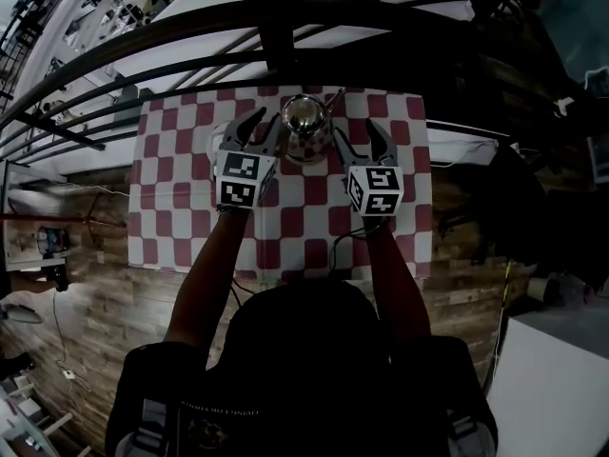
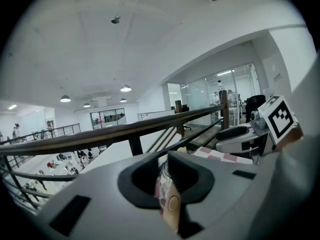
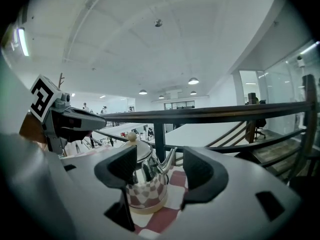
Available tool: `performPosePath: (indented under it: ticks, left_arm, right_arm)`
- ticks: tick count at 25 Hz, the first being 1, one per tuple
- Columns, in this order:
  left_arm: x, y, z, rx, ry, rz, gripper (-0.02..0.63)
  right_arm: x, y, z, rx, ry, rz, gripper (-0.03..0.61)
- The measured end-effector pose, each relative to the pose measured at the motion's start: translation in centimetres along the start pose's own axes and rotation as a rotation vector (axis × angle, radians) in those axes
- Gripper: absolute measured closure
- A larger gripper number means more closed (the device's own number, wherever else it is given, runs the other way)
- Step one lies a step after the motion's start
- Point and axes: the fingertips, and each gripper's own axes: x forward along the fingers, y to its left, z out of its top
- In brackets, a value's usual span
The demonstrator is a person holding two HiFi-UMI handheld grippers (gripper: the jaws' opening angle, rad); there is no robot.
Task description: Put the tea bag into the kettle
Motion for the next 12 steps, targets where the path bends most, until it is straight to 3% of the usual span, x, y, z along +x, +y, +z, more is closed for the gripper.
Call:
performPosePath:
  ticks: [1,12]
  left_arm:
    - [-0.7,0.2,-0.2,0.011,0.002,0.015,0.609]
    - [-7.3,3.6,-5.2,-0.054,0.044,0.116,0.611]
  right_arm:
    - [-0.1,0.4,0.0,-0.004,0.001,0.009,0.282]
    - [-1.4,4.7,0.0,-0.044,-0.014,0.087,0.346]
